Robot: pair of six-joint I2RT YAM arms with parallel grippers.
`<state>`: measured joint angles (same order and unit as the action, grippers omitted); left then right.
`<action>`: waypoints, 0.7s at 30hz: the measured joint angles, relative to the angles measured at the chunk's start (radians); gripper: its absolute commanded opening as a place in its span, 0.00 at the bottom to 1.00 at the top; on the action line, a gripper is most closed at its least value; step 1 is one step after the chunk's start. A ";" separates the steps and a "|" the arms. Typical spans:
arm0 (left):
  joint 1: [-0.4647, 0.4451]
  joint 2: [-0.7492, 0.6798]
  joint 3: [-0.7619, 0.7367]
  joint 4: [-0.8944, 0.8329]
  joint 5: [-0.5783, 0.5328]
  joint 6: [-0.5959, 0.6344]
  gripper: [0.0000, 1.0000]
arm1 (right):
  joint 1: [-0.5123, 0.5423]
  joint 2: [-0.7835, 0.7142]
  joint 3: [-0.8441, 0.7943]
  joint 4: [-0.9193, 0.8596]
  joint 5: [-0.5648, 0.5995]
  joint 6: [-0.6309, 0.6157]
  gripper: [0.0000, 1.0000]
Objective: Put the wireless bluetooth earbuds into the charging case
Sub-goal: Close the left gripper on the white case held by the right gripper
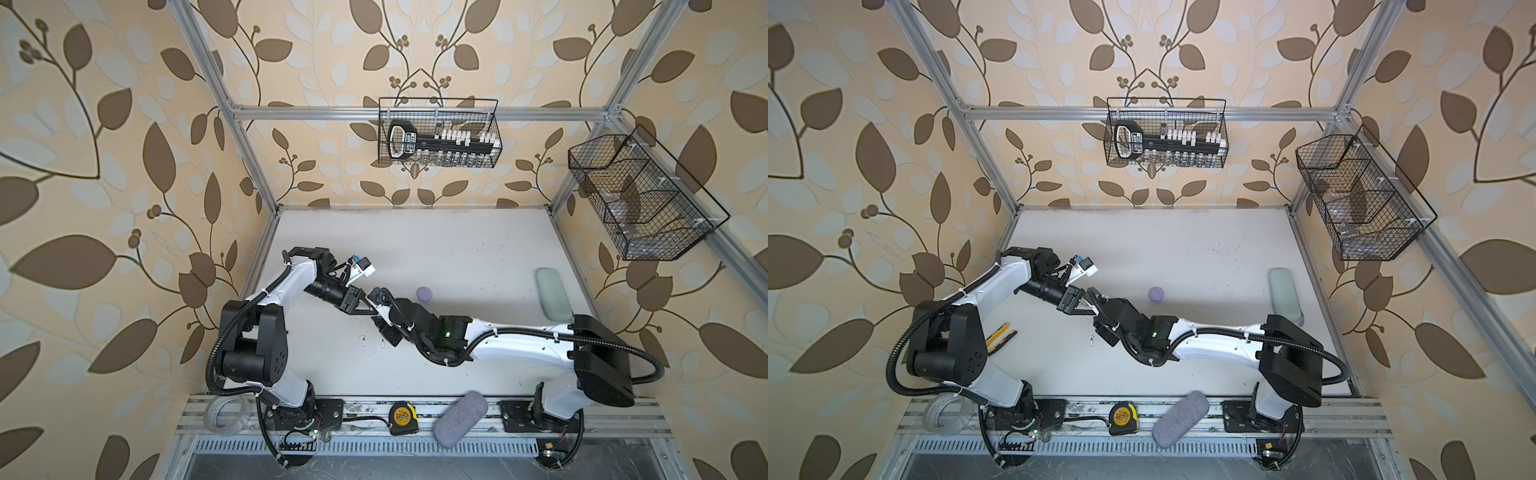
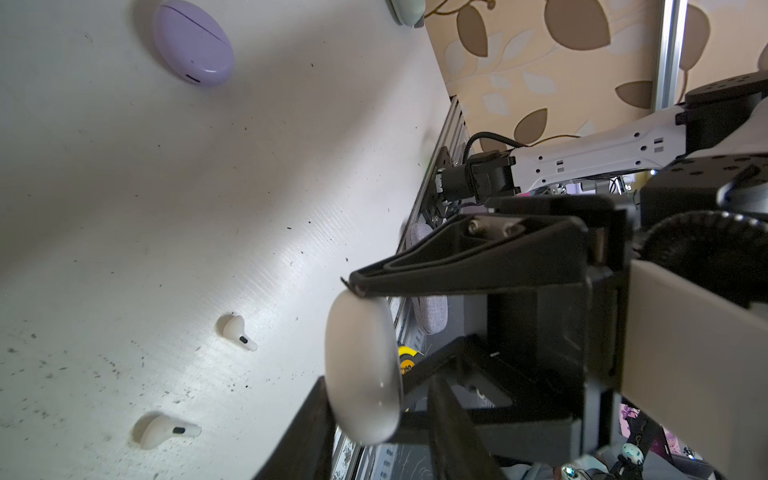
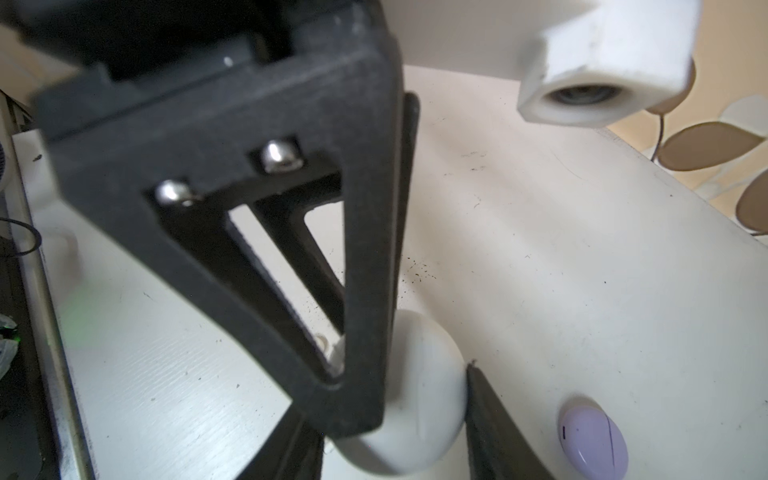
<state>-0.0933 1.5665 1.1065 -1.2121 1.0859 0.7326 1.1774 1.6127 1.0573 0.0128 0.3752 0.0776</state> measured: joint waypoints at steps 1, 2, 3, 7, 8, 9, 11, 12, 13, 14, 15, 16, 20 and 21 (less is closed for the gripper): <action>0.000 0.000 0.000 -0.001 0.000 0.000 0.34 | 0.001 0.000 0.003 -0.005 0.000 -0.003 0.33; 0.000 0.000 0.001 -0.002 0.000 0.000 0.33 | 0.002 0.000 0.006 -0.010 0.001 -0.008 0.33; 0.000 0.000 0.001 -0.001 -0.001 0.000 0.32 | 0.002 0.000 0.009 -0.014 0.003 -0.012 0.33; -0.006 0.000 0.001 0.000 -0.003 0.000 0.31 | 0.004 -0.003 0.011 -0.027 0.006 -0.023 0.33; -0.006 0.000 0.001 0.000 -0.004 0.001 0.31 | 0.005 -0.003 0.011 -0.028 0.007 -0.024 0.33; -0.006 0.000 0.001 -0.001 -0.004 0.001 0.31 | 0.005 -0.003 0.013 -0.029 0.008 -0.027 0.33; -0.006 0.000 0.001 -0.002 -0.004 0.003 0.30 | 0.005 -0.003 0.016 -0.033 0.010 -0.029 0.33; -0.006 0.000 0.002 -0.004 -0.004 0.006 0.31 | 0.005 -0.003 0.017 -0.033 0.010 -0.031 0.33; -0.006 0.000 0.003 -0.006 -0.004 0.008 0.31 | 0.005 -0.003 0.018 -0.034 0.010 -0.031 0.33; -0.006 0.000 0.005 -0.008 -0.004 0.010 0.31 | 0.005 -0.003 0.020 -0.036 0.010 -0.031 0.33; -0.006 0.000 0.007 -0.011 -0.004 0.013 0.31 | 0.005 -0.003 0.023 -0.038 0.011 -0.033 0.33; -0.006 0.000 0.008 -0.013 -0.003 0.016 0.31 | 0.005 -0.003 0.026 -0.040 0.011 -0.034 0.33; -0.006 0.000 0.010 -0.019 -0.003 0.022 0.30 | 0.005 -0.003 0.029 -0.040 0.011 -0.038 0.33; -0.006 0.000 0.010 -0.019 -0.003 0.023 0.29 | 0.005 -0.003 0.030 -0.040 0.011 -0.038 0.33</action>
<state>-0.0998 1.5665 1.1168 -1.2316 1.0828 0.7559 1.1828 1.6093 1.0870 -0.0273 0.3859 0.0395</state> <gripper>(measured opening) 0.305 0.460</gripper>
